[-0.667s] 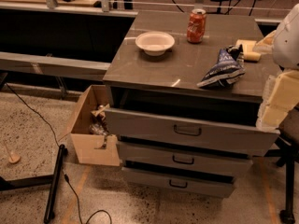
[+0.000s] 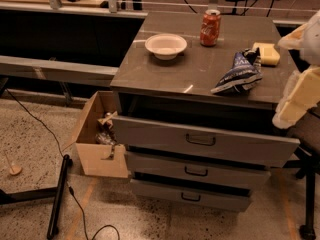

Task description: Place sponge into paper bowl

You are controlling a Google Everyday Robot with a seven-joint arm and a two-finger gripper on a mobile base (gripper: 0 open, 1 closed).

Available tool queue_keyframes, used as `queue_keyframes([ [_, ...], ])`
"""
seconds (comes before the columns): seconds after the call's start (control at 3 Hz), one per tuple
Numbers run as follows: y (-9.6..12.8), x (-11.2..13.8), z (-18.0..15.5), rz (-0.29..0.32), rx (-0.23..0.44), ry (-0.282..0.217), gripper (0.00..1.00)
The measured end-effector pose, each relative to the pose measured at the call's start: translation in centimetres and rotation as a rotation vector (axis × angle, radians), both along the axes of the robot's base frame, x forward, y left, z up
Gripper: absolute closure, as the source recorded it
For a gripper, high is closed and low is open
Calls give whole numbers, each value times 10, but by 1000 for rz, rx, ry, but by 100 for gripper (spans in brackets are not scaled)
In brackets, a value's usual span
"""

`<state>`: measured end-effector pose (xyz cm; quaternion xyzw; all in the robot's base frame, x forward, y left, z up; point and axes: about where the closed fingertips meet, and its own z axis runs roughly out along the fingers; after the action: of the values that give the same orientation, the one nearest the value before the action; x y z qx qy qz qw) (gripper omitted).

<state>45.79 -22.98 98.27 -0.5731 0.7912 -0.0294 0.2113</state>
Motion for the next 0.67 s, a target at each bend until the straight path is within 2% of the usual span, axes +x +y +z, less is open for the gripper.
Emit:
queue_keyframes([
  [0.33,-42,46,15,-110,158,-162,0],
  [0.67,-81,81,13,-215,304,-280,0],
])
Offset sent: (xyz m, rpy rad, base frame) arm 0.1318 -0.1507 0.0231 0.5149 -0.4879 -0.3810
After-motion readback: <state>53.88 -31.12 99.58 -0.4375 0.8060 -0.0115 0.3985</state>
